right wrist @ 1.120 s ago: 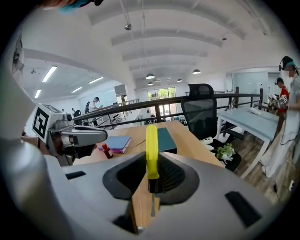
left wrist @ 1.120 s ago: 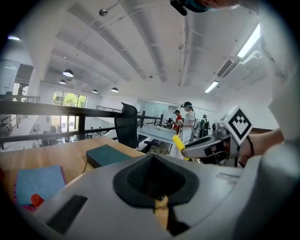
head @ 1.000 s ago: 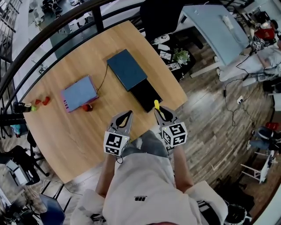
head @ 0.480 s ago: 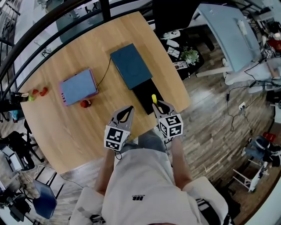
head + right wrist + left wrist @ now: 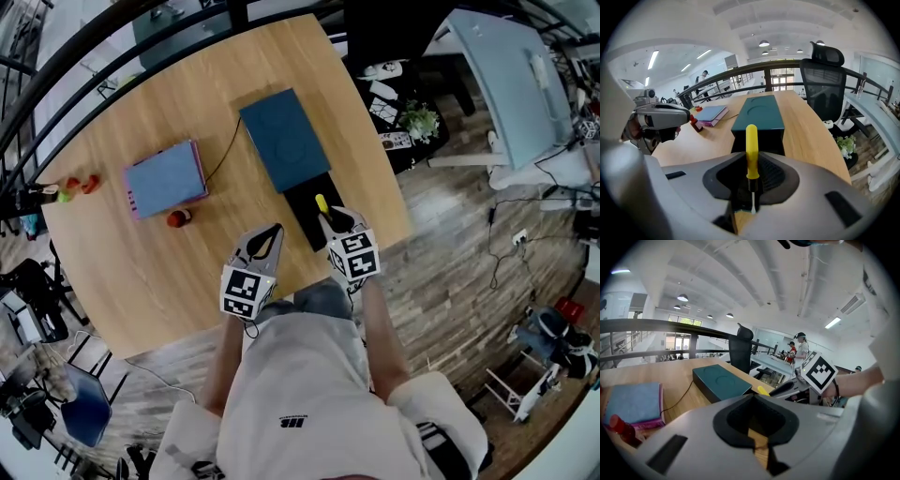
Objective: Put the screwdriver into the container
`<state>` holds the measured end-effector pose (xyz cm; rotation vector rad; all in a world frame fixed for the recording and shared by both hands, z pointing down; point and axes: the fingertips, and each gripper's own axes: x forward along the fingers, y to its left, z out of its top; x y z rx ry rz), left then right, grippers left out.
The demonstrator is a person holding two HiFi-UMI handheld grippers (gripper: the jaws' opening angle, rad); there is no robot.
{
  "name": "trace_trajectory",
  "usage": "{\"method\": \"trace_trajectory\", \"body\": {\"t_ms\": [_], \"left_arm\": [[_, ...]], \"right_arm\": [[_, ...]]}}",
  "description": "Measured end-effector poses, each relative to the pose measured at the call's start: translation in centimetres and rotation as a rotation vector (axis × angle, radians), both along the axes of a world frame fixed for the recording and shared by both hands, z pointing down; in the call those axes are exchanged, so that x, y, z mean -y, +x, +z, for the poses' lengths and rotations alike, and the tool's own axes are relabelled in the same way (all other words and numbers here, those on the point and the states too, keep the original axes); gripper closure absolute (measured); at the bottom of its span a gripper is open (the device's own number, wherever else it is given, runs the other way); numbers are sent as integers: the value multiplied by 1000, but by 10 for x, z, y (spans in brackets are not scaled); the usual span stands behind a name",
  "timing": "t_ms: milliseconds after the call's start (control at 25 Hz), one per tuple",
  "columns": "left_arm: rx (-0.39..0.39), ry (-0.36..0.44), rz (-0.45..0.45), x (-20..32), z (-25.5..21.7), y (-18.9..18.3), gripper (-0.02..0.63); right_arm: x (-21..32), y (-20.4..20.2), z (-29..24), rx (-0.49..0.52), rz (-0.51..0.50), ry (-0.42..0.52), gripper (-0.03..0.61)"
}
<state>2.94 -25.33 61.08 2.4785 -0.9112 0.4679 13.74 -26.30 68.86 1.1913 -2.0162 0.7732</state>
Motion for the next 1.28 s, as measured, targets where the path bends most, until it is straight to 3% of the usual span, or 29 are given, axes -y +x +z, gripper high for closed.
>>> {"method": "trace_trajectory", "body": {"t_ms": [680, 1280], "left_arm": [[19, -44, 12, 16, 27, 25, 607], [18, -65, -29, 14, 32, 16, 607]], "right_arm": [[14, -5, 53, -74, -80, -138, 506], [18, -8, 68, -163, -127, -195, 505]]}}
